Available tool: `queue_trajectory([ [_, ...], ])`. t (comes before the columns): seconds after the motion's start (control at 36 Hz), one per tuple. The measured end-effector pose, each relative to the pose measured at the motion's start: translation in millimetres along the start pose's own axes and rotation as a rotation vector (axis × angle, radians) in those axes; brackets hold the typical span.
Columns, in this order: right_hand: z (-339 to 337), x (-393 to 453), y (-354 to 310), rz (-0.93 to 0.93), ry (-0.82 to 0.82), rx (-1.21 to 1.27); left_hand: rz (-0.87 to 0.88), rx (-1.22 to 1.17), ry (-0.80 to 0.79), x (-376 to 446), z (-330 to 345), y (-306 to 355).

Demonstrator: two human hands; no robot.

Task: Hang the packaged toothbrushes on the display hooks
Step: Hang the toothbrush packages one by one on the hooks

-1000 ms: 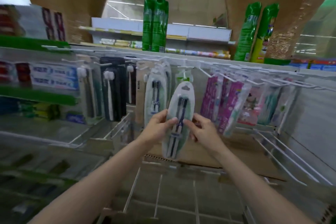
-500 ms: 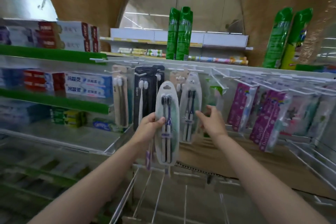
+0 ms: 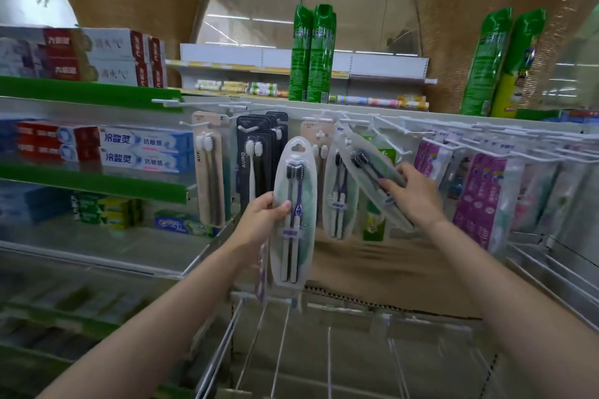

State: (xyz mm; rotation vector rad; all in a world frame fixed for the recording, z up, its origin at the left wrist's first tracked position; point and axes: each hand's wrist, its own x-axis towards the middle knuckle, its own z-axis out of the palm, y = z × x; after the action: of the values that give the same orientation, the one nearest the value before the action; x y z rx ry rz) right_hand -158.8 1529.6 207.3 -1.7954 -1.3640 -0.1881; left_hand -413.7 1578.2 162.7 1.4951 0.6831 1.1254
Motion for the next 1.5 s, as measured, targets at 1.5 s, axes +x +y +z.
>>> queue_trajectory([
  [1.5, 57.8, 56.9, -15.0, 0.025, -0.137, 0.438, -0.014, 0.173, 0.024, 51.2, 52.0, 5.4],
])
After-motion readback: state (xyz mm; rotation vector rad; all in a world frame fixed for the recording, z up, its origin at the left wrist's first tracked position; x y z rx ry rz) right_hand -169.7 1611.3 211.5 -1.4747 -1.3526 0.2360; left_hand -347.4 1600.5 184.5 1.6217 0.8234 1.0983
